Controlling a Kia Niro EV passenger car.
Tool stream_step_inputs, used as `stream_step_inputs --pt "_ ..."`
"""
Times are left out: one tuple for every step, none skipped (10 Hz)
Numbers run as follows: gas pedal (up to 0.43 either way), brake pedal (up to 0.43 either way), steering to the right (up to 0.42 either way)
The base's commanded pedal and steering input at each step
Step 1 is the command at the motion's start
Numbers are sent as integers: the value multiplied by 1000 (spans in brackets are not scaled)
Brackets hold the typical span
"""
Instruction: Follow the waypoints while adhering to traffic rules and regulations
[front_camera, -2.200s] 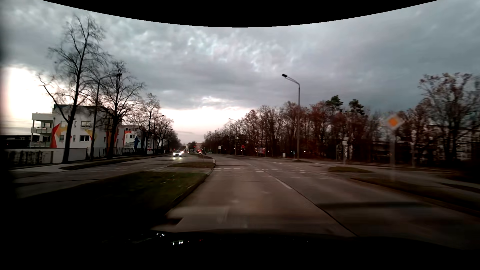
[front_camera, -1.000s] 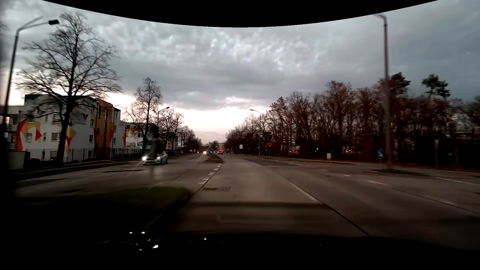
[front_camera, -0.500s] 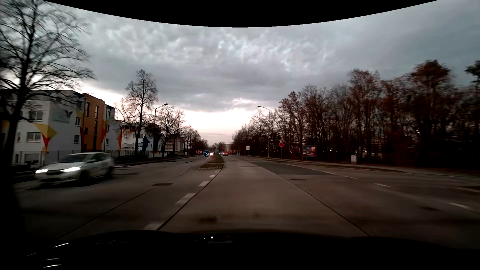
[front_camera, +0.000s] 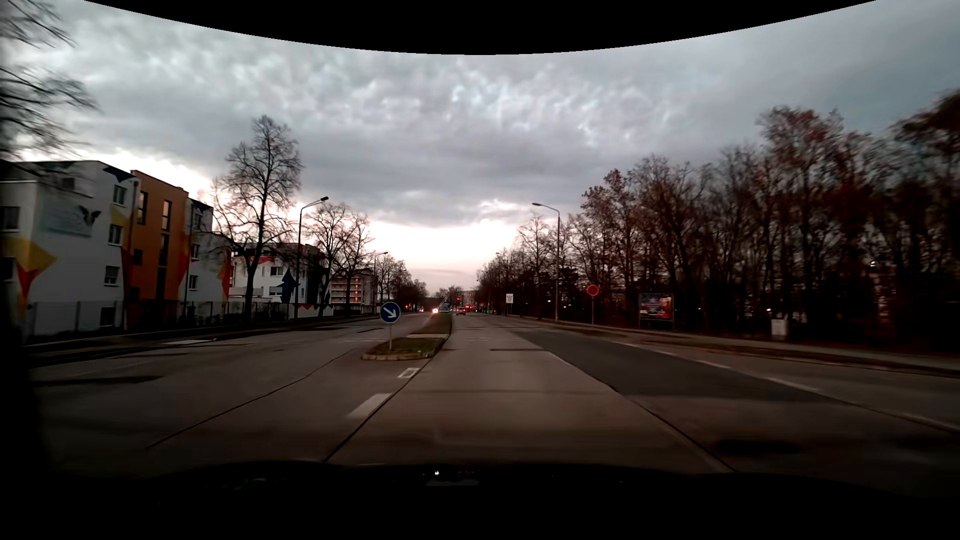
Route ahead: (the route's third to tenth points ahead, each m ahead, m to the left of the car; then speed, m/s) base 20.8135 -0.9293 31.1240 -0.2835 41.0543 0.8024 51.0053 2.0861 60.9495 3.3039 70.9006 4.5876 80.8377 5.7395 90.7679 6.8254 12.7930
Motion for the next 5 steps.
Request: stream_step_inputs --pt "118 0 -19" --pt "118 0 -19" --pt "118 0 -18" --pt "118 0 -18" --pt "118 0 -18"
